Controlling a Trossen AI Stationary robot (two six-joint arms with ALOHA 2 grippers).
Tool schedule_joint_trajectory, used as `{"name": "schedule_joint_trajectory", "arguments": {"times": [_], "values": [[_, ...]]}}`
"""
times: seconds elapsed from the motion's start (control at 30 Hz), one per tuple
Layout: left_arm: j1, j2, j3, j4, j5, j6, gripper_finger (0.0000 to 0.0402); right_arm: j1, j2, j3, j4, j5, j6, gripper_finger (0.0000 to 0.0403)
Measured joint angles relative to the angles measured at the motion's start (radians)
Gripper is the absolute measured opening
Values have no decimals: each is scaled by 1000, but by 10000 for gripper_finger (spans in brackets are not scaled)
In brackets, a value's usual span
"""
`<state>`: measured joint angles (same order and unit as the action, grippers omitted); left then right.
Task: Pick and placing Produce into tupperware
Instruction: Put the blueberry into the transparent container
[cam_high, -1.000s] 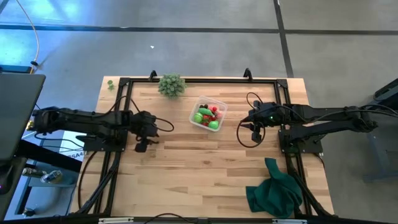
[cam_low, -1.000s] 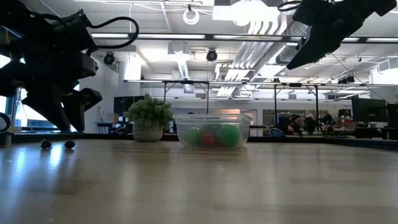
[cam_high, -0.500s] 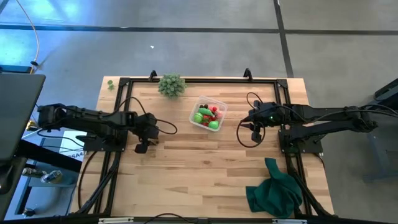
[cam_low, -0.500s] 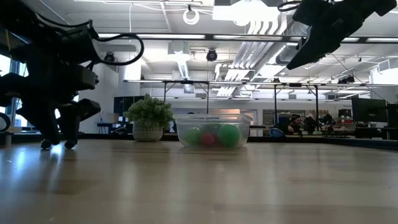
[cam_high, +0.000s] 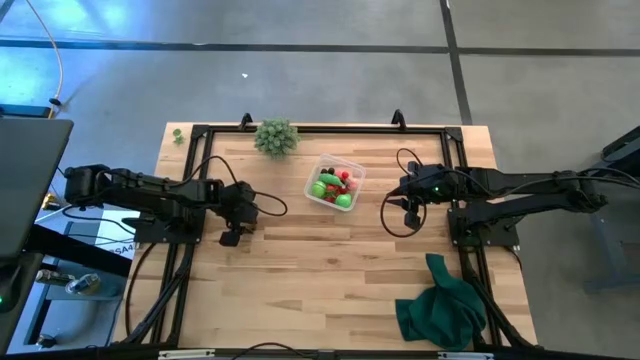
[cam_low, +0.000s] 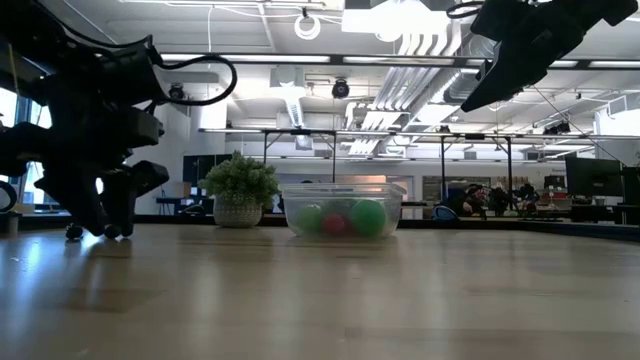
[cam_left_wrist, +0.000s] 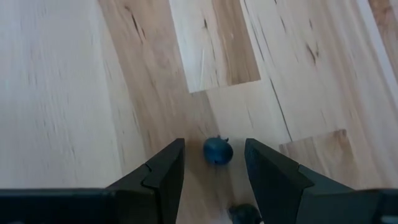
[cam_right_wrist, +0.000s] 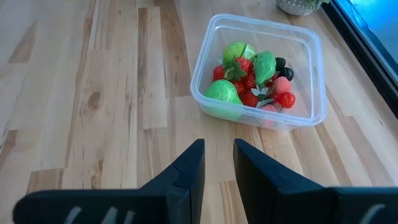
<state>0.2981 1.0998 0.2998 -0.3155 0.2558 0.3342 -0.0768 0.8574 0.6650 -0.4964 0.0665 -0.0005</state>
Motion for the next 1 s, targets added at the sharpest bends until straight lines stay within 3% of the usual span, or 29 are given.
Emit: {"name": "schedule_joint_trajectory", "arguments": {"times": [0.77,1.0], "values": [[0,0,0,1,6,-54,158,0,0,0,0,-4,0,75],[0,0,0,2,24,-62,115,0,0,0,0,-3,0,75]]}}
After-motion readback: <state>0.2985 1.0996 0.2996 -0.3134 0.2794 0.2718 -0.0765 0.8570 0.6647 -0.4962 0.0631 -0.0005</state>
